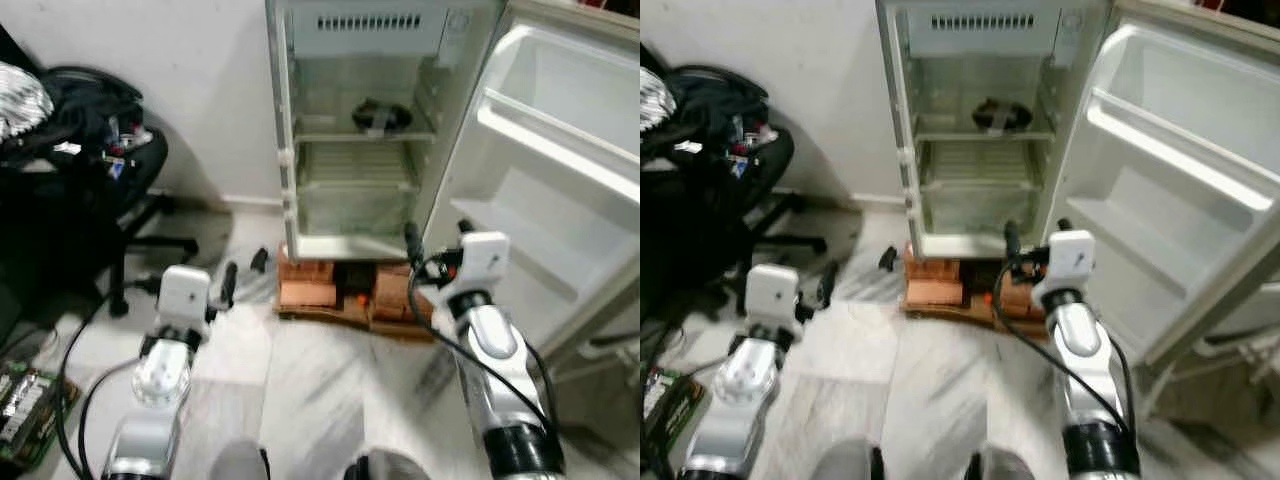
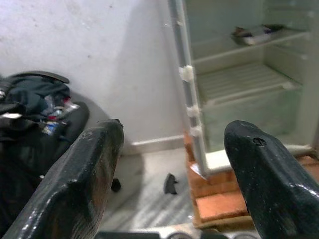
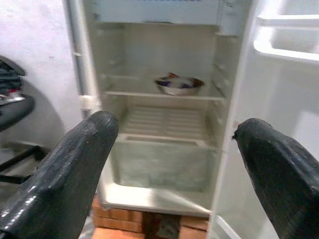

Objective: Restocking fridge

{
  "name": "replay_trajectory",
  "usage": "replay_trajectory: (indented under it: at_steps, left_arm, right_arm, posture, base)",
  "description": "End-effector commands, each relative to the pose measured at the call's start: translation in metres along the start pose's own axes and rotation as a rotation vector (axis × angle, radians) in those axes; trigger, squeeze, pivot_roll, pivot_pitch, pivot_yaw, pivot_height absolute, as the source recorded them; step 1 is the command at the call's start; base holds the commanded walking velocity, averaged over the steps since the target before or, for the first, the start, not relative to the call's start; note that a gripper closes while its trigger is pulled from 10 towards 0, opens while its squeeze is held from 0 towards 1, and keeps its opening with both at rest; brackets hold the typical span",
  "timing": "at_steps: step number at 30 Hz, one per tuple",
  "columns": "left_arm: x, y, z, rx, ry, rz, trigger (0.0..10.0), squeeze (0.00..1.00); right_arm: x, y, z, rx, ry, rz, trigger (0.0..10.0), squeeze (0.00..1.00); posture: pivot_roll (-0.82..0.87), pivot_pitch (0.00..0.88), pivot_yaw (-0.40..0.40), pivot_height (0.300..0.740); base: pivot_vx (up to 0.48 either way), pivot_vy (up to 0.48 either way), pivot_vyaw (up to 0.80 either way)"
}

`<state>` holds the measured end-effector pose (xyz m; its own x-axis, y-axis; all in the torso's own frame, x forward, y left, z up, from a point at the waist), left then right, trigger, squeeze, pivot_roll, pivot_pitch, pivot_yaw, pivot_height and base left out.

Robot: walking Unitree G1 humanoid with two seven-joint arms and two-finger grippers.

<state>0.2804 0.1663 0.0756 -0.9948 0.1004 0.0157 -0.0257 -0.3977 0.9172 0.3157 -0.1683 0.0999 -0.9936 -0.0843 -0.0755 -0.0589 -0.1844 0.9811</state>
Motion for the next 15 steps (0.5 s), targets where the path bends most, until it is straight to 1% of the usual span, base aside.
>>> replay_trajectory:
  at_steps: [1,7,10,15]
  left_arm:
    - [-0.0006,-0.0014,0.0050,-0.024,0.010,0.012,10.0,0.00]
    - [0.0007,-0.0037,0.0010,-0.028,0.006,0.025,10.0,0.00]
    - [0.0007,-0.0014,-0.0009,-0.055,-0.003,0.006,10.0,0.00]
    - [0.0002,0.0004,-0.0041,-0.058,-0.028,-0.008,10.0,0.00]
  right_arm:
    - [-0.0016,-0.0038,0.0038,-0.012,0.010,0.014,10.0,0.00]
    - [-0.0042,-0.0080,0.0097,-0.012,0.024,0.027,10.0,0.00]
    - [-0.0061,-0.0083,0.0094,0.017,0.016,0.029,10.0,0.00]
    - [-0.0091,-0.0073,0.0119,0.010,0.021,0.024,10.0,0.00]
  posture:
    - [0.07,0.101,0.000,0.740]
    - [0.07,0.102,-0.004,0.740]
    - [0.07,0.103,-0.008,0.740]
    - [0.07,0.107,-0.006,0.740]
  base:
    - [0.000,-0.480,0.00]
    - [0.000,-0.480,0.00]
    - [0.000,-0.480,0.00]
    - [0.000,-0.480,0.00]
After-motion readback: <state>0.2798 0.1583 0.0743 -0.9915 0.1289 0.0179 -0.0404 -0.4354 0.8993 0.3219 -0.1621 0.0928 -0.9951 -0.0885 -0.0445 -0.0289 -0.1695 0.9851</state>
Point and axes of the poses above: a point about 5 cm out from each wrist's last joint towards the gripper, its own x axis pointing back from the gripper into the wrist, its own y axis along the axis of the wrist's last joint, z = x × y, the point moved 3 cm from there along -x, pointing out of the wrist towards the gripper, and after that the axes turned 11 degrees about -x, right-handed, at the moved point
